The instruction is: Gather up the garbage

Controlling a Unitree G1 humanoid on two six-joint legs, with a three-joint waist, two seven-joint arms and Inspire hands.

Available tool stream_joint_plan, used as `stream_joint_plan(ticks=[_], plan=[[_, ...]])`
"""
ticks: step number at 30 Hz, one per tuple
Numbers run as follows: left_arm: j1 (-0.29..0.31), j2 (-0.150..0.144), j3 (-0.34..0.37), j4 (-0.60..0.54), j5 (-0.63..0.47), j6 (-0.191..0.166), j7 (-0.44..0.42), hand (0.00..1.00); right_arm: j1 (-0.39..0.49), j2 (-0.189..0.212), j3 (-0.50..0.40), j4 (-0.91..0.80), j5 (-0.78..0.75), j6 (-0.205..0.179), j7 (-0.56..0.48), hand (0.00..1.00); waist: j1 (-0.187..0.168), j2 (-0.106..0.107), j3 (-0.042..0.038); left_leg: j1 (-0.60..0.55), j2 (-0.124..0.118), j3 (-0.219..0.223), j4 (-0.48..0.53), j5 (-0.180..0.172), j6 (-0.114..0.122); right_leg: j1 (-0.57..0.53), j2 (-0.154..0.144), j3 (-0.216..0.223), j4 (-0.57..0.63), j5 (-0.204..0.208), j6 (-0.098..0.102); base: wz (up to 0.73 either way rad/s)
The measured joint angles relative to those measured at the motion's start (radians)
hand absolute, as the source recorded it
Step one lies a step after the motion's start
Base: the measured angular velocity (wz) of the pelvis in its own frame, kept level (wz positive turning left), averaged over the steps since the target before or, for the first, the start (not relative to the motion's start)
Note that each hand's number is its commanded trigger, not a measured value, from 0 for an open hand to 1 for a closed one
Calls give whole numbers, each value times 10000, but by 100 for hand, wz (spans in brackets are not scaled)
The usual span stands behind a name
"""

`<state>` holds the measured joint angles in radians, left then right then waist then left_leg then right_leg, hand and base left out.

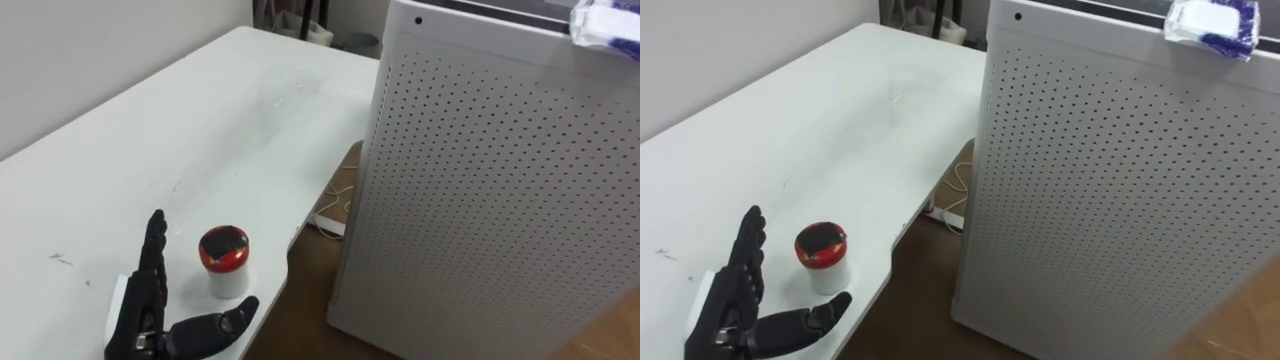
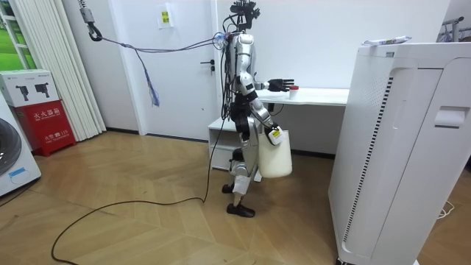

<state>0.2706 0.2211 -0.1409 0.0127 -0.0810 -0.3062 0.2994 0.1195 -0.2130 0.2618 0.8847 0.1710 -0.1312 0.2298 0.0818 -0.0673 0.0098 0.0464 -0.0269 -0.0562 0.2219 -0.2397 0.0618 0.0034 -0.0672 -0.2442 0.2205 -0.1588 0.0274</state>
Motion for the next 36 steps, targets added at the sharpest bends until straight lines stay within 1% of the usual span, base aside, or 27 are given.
stream_joint_plan(ticks=[3,4,6,8,11,14,16,21,24,30,32,33,34,36], plan=[[-11,-30,0,1,-41,32,29,0,57,3,4,-173,-11,0,12,100,-19,96,-7,36,0,26,-1,0,0,19,5,58,-1,0,0,-2],[-24,-30,0,2,-41,42,29,0,57,4,6,-174,-29,0,24,100,-26,109,0,44,0,34,-1,0,0,19,12,89,-1,0,0,-3],[-95,-45,0,9,-42,155,30,0,61,12,9,-174,-89,0,31,100,-26,174,40,64,6,67,-4,1,0,19,14,138,8,1,-1,-5],[-151,-77,0,102,-85,183,30,0,94,11,13,-183,-148,1,28,100,-29,188,44,94,16,113,-17,1,0,24,9,196,23,2,-1,-7],[-479,-223,-6,540,-277,230,70,0,261,10,13,-320,-153,2,7,100,-58,179,47,110,20,124,-24,0,0,33,-2,196,37,2,-2,-1],[-722,-302,-17,874,-279,243,274,0,314,24,15,-340,-151,2,13,100,-136,167,48,128,20,145,-34,0,0,34,6,210,48,3,-2,0],[-751,-330,-16,894,-274,243,395,0,329,43,15,-340,-153,2,16,100,-196,164,47,148,21,186,-54,0,0,33,23,217,52,3,-1,-3],[-1249,-350,-15,1398,-473,244,576,0,380,76,15,-341,-135,2,12,100,-242,161,49,168,27,256,-73,-1,0,31,37,253,54,7,0,-2],[-1349,-354,-14,1469,-474,244,714,0,391,132,14,-341,-134,2,2,100,-260,161,48,170,29,262,-73,0,0,36,38,257,40,7,-1,0],[-1365,-364,-11,1480,-473,244,844,0,454,192,14,-337,-141,4,-2,100,-266,168,51,353,49,296,-183,0,0,191,70,288,-12,10,4,-1],[-1365,-364,-11,1523,-472,245,857,67,454,201,14,-337,-141,6,1,100,-279,162,49,358,52,305,-181,0,0,191,75,306,-12,10,4,0],[-1365,-364,-11,1571,-473,246,861,87,455,201,12,-337,-141,8,1,100,-298,162,49,359,52,309,-179,0,0,191,77,311,-11,10,4,0],[-1365,-363,-10,1597,-473,246,862,100,456,202,12,-337,-141,8,1,100,-312,162,49,359,52,308,-179,0,0,191,78,311,-11,10,4,0],[-1421,-362,-6,1682,-654,303,854,100,439,204,10,-338,-170,13,16,100,-392,153,47,357,57,316,-183,0,0,175,90,355,-2,10,3,0]])
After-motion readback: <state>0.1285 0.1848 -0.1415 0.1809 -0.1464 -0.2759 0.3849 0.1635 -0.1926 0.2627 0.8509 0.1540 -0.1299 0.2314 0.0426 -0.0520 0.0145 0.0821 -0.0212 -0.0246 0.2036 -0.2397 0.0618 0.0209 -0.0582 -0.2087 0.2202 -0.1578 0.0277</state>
